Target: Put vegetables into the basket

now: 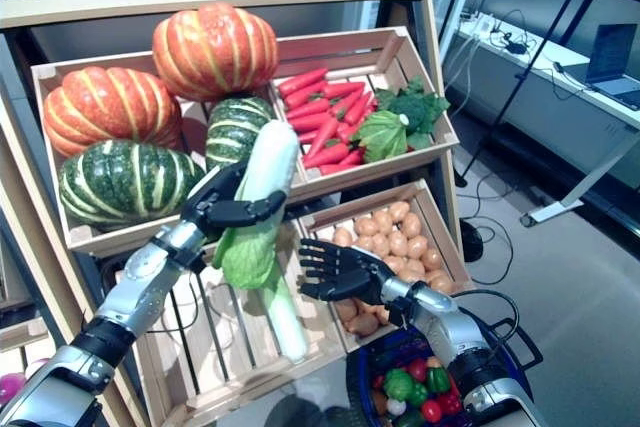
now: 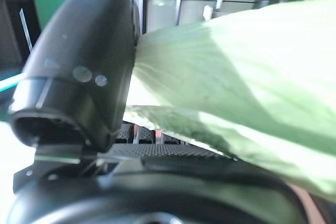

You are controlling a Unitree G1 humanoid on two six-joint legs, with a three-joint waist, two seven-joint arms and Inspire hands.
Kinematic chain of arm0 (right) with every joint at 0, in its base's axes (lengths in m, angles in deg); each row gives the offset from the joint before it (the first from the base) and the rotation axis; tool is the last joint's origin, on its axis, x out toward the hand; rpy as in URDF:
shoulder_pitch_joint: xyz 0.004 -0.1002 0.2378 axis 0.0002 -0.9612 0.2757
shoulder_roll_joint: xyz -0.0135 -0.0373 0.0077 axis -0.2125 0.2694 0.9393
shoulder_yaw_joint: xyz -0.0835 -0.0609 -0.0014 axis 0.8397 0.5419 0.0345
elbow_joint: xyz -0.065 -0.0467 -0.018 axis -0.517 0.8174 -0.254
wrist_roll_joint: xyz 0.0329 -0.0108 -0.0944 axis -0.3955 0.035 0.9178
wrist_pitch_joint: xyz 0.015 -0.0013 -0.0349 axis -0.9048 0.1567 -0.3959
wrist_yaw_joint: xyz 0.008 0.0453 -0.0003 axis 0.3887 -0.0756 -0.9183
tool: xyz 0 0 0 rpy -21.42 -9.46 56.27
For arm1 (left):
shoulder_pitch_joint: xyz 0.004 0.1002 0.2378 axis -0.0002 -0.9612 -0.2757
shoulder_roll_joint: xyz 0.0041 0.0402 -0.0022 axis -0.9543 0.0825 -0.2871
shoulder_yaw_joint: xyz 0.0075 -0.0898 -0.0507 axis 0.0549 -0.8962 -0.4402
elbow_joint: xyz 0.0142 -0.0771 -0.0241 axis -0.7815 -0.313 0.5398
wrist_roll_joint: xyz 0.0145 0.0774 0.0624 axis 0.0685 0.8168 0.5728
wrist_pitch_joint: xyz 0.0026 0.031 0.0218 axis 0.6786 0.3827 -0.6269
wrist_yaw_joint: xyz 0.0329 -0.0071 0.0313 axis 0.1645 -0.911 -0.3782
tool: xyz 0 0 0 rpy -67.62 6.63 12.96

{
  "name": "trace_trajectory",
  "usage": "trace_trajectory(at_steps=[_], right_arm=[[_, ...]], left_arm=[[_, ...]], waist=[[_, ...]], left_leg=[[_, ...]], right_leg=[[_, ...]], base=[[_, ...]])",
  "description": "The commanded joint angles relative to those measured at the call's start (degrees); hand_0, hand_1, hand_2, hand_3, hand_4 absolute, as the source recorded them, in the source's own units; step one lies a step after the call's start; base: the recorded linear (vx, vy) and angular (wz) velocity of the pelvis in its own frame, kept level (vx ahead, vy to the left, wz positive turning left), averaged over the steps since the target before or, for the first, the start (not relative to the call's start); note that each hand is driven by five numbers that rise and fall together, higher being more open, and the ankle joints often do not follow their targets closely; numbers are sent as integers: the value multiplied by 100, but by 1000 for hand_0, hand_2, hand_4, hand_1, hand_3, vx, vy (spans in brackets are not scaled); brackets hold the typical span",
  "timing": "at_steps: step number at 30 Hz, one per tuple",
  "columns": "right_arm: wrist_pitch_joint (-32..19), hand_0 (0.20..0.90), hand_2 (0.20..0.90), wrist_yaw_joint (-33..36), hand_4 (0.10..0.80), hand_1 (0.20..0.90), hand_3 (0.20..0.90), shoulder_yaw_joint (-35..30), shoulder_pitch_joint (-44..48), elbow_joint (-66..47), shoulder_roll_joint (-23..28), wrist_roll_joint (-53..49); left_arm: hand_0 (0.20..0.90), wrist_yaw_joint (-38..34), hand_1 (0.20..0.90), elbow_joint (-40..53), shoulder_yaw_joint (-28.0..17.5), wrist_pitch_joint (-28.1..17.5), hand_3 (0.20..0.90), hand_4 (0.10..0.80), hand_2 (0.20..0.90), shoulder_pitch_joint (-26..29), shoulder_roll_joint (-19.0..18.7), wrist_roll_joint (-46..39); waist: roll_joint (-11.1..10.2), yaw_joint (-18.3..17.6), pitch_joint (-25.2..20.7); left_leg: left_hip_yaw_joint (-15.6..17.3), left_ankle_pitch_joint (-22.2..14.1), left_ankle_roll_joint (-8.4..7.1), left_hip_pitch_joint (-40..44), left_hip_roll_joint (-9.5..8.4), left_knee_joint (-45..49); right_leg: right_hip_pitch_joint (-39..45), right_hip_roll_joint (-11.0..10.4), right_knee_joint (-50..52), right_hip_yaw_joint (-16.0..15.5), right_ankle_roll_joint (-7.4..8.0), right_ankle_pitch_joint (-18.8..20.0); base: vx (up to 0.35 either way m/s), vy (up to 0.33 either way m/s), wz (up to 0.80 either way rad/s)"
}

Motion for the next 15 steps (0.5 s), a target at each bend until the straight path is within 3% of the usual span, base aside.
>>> trace_trajectory(at_steps=[1,10,15], right_arm=[[-132,900,900,-238,800,900,900,-68,662,-310,126,-550],[-254,900,900,113,800,900,900,-98,809,-614,-250,-798],[-82,900,900,157,800,900,900,-31,982,-784,-397,-762]], left_arm=[[300,151,300,-176,-583,-516,300,400,300,674,286,-545],[300,190,300,-198,-550,-470,300,400,300,551,673,-746],[300,167,300,-165,-453,-389,300,400,300,490,881,-648]], waist=[[155,-69,-406],[160,-64,-403],[142,-22,-390]], left_leg=[[-125,-186,32,-96,-77,62],[-151,-235,70,-34,-122,40],[-180,-246,81,-31,-136,38]], right_leg=[[-343,178,-362,187,-178,709],[-280,181,-410,260,-173,695],[-252,177,-403,271,-175,680]], base=[[30,22,-7],[13,11,-2],[1,1,-1]])
